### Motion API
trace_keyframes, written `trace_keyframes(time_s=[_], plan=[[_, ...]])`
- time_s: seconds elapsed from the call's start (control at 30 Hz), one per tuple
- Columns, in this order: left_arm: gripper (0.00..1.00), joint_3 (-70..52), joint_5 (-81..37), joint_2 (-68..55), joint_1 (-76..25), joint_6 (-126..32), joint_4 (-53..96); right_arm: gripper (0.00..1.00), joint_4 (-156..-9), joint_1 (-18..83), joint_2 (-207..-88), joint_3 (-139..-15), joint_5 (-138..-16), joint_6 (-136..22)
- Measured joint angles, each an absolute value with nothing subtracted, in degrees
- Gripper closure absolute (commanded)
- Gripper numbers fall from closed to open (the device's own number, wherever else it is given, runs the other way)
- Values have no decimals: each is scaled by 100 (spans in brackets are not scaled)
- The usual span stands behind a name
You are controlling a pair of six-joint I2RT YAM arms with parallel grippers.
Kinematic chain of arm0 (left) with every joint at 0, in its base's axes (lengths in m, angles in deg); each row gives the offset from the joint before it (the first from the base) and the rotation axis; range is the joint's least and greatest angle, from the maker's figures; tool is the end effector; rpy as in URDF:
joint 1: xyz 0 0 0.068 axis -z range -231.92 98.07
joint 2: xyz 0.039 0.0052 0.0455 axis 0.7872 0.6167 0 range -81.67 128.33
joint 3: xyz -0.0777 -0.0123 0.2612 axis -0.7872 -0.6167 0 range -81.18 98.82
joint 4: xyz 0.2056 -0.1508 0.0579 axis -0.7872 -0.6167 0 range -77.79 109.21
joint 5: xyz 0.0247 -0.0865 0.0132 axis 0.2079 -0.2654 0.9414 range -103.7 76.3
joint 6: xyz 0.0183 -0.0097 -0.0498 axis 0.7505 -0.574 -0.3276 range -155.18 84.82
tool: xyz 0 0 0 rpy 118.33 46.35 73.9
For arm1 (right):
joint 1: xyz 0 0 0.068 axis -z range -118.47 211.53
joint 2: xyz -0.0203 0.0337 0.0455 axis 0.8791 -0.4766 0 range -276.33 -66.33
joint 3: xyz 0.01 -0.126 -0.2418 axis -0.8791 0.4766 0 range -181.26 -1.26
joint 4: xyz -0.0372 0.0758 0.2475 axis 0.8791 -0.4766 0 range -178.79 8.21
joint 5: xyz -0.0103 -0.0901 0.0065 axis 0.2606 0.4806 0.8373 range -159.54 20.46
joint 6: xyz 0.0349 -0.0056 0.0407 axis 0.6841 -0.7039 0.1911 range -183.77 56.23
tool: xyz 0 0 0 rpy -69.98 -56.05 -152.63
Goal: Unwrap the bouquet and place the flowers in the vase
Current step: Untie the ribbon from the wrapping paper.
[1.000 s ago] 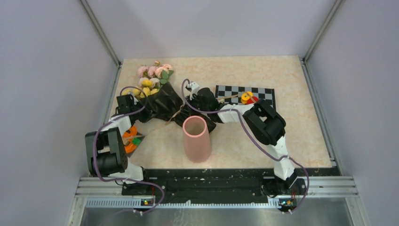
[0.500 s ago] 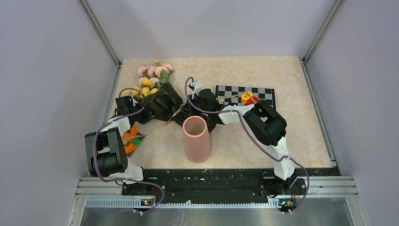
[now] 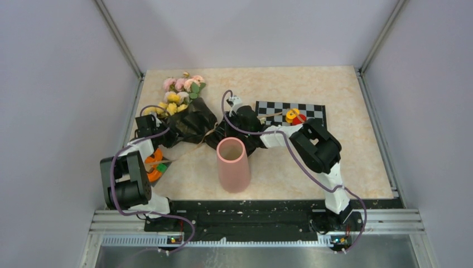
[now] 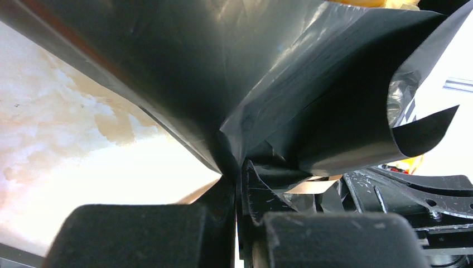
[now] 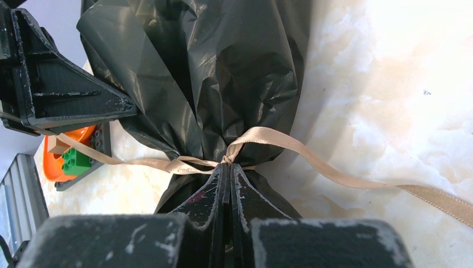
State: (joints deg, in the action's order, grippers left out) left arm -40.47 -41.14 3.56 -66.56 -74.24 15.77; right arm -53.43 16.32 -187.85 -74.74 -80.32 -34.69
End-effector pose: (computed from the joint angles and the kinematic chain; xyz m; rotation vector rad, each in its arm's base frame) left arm 0.2803 0.0563 0.1691 -0.8886 2.2567 -0.7725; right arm 0.3257 0.3376 0.1598 -0.4224 2.0097 1.0256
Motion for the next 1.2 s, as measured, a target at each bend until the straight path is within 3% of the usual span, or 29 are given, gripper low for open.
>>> trace_keyframes(time_s=[0.6, 0.7, 0.87, 1.03, 1.2], plan=[[100, -4058, -3808, 301, -6859, -7400, 1620, 97, -5254, 1873, -18540, -7106, -7801, -3318], [87, -4058, -3804, 251, -6859, -7365, 1594, 89, -5262, 1895, -18540, -7106, -7995, -3383], [66, -4053, -3714, 4, -6870, -7254, 1472, 86, -5575, 1899, -18540, -7358, -8526, -3687], [66, -3994, -3703, -127, -6872, -7252, 1439, 79, -5800, 1899, -18535, -7563, -8861, -3936], [76, -3916, -3749, 78, -6870, -7258, 1439, 78, -6176, 1899, -18535, -7563, -9173, -4098]])
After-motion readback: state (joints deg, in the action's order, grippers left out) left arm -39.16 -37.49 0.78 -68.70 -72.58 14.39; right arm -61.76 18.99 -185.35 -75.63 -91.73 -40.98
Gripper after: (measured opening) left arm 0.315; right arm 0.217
